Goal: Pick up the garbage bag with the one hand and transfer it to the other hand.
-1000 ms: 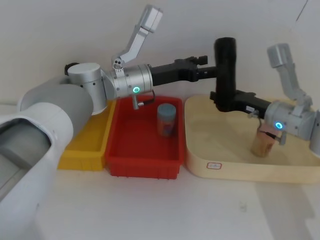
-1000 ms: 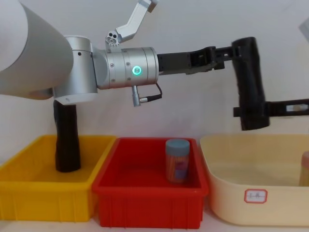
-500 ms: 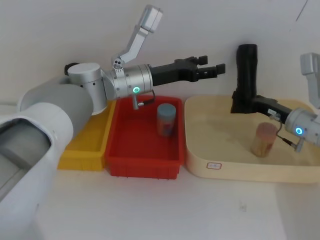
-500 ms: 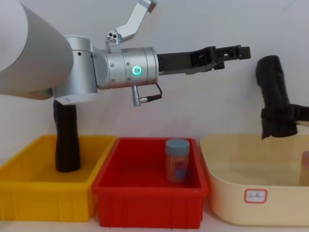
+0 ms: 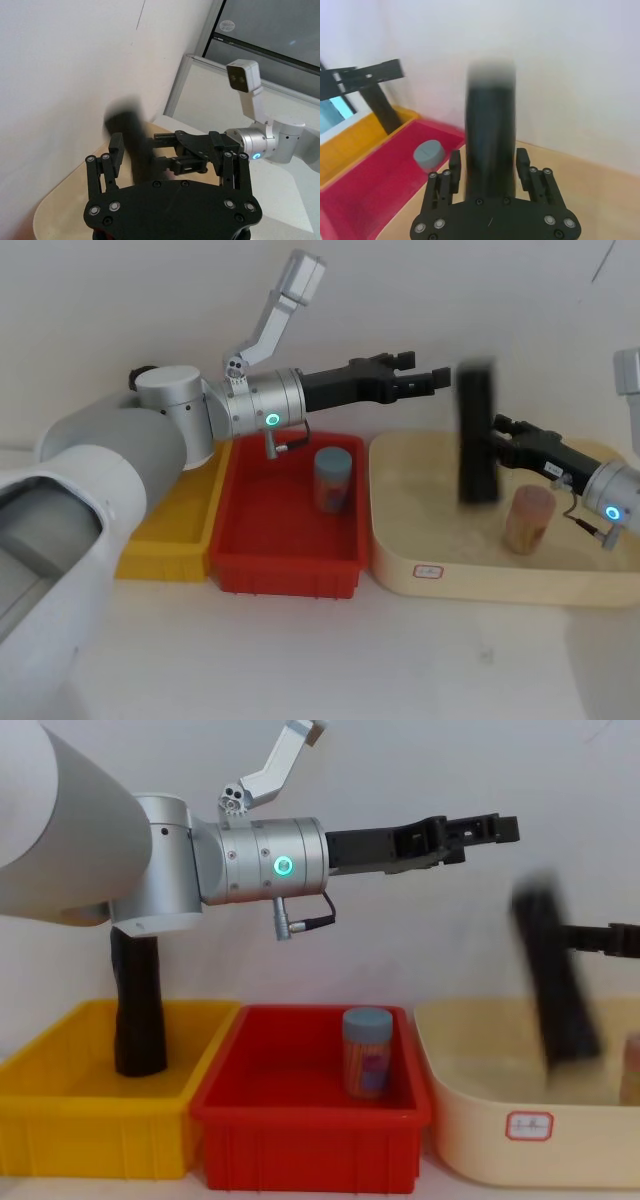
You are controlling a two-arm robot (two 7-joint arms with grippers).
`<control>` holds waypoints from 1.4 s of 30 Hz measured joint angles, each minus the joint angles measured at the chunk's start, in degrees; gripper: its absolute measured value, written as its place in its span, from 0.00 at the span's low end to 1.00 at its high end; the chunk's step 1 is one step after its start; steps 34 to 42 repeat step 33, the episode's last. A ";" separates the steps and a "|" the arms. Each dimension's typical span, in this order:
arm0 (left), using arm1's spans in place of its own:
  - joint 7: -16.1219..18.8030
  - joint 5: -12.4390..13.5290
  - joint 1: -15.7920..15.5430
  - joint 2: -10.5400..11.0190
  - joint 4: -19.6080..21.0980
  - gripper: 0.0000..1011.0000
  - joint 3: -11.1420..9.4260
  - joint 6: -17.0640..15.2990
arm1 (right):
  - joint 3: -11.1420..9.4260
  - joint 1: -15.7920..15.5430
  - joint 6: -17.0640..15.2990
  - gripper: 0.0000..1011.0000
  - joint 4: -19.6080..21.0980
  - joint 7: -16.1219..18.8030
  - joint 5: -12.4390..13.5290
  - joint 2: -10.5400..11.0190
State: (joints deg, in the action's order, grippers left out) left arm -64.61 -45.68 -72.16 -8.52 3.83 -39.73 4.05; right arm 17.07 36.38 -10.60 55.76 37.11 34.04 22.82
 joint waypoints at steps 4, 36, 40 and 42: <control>0.00 0.00 0.00 0.00 0.00 0.99 0.00 0.00 | 0.40 -1.05 1.10 0.76 2.10 0.69 -0.36 0.82; 0.00 0.00 0.00 0.00 0.00 0.99 0.00 0.00 | 1.16 -3.19 3.40 0.99 6.43 2.11 -1.11 2.45; 0.00 0.00 0.00 0.00 0.00 0.99 0.00 0.00 | 1.16 -3.19 3.40 0.99 6.43 2.11 -1.11 2.45; 0.00 0.00 0.00 0.00 0.00 0.99 0.00 0.00 | 1.16 -3.19 3.40 0.99 6.43 2.11 -1.11 2.45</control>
